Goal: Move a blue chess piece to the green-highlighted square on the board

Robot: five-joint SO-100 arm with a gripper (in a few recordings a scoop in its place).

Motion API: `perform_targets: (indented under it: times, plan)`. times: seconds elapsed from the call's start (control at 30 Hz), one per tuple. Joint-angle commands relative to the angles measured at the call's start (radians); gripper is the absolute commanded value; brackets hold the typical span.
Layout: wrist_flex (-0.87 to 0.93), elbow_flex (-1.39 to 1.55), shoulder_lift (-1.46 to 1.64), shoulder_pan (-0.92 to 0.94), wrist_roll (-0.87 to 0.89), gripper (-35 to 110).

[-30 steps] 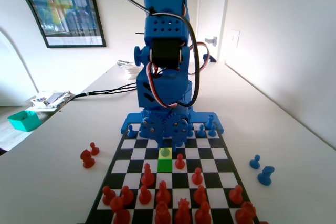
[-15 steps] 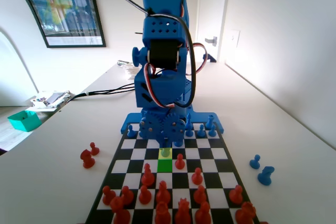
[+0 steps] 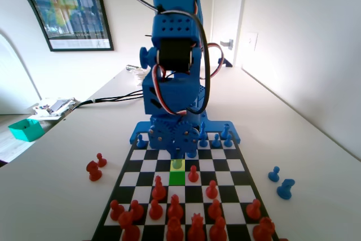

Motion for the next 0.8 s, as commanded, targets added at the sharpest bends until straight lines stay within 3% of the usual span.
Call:
perform_targets:
  times: [0.0,0.77]
  plan:
    - [0.034,-0.074,0.02,0.02,0.005,1]
    - [0.02,-0.149,-0.063,0.015,0.034,2]
